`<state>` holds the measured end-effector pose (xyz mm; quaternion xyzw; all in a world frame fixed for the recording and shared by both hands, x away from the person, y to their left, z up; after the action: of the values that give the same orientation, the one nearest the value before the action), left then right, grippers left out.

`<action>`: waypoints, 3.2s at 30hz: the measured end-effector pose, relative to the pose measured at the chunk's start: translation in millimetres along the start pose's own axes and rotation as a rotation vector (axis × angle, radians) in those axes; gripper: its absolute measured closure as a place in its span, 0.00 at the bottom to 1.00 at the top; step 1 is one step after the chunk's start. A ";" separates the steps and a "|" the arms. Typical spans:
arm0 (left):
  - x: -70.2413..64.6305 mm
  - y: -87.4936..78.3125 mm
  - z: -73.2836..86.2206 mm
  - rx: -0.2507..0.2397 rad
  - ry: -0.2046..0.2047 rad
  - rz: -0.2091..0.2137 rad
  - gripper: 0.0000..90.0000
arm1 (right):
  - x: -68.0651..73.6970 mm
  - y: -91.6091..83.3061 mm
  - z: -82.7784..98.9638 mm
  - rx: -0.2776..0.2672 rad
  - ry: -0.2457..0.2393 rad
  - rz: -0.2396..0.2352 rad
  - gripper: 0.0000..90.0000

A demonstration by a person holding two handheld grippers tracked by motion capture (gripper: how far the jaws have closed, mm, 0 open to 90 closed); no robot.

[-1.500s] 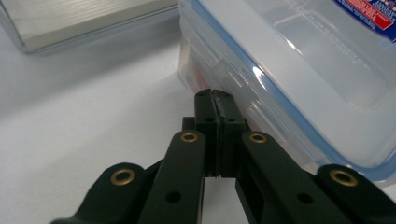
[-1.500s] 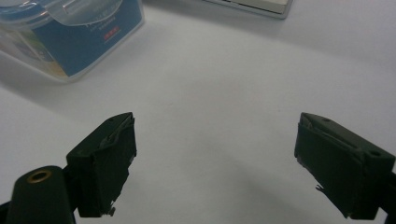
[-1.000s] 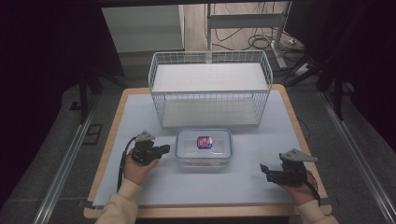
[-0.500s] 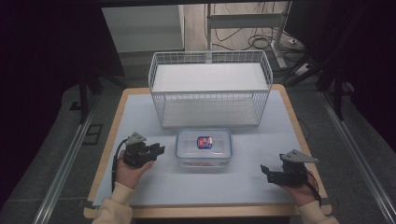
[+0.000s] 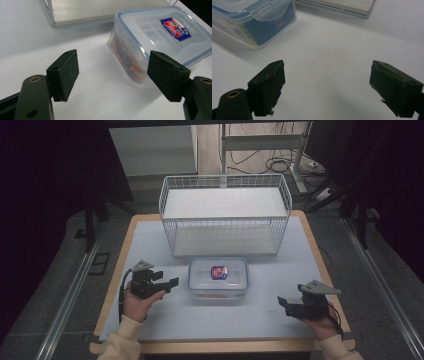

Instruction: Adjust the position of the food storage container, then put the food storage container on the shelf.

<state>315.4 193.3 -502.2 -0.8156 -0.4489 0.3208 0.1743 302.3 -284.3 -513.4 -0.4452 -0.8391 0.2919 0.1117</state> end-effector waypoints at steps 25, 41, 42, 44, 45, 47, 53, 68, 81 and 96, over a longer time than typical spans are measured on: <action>-4.2 25.8 -11.4 0.052 -0.119 0.154 0.15 | 12.4 13.3 -39.6 -0.051 0.097 -0.155 0.16; -6.1 60.9 -8.8 0.109 -0.245 0.260 0.17 | 29.1 38.6 -70.3 -0.054 0.094 -0.237 0.14; -5.8 63.1 -8.6 0.113 -0.256 0.268 0.17 | 27.9 40.5 -72.3 -0.058 0.099 -0.238 0.15; -5.6 66.9 -7.1 0.128 -0.260 0.273 0.17 | 27.2 41.8 -73.1 -0.057 0.103 -0.237 0.15; -5.6 68.7 -6.1 0.135 -0.263 0.277 0.18 | 26.8 43.2 -73.8 -0.057 0.107 -0.238 0.15; -5.4 70.3 -5.4 0.143 -0.279 0.297 0.18 | 26.6 47.3 -74.7 -0.052 0.108 -0.239 0.15; -7.2 74.0 -5.4 0.147 -0.291 0.348 0.25 | 26.9 52.8 -74.9 -0.036 0.127 -0.266 0.15; -6.7 71.3 -6.1 0.129 -0.292 0.339 0.31 | 20.5 75.5 -76.3 0.035 0.260 -0.380 0.20; -4.9 71.3 -5.2 0.128 -0.291 0.351 0.32 | 28.9 104.5 -77.8 0.117 0.337 -0.473 0.21; -5.5 71.2 -4.2 0.120 -0.291 0.348 0.32 | 22.2 112.1 -74.8 0.144 0.469 -0.594 0.36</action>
<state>360.3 150.4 -537.8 -0.8141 -0.3022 0.4861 0.0979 399.4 -188.4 -520.9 -0.2283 -0.8604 0.1953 0.4115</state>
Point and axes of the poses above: each handheld gripper's, and its own axes: y roughly forward along the jaws, z roughly out of its underside, x roughly to its left, the point moved 2 cm from there along y, roughly forward along the jaws, and after that the axes turned 4 degrees about -y, right-handed, at the moved point
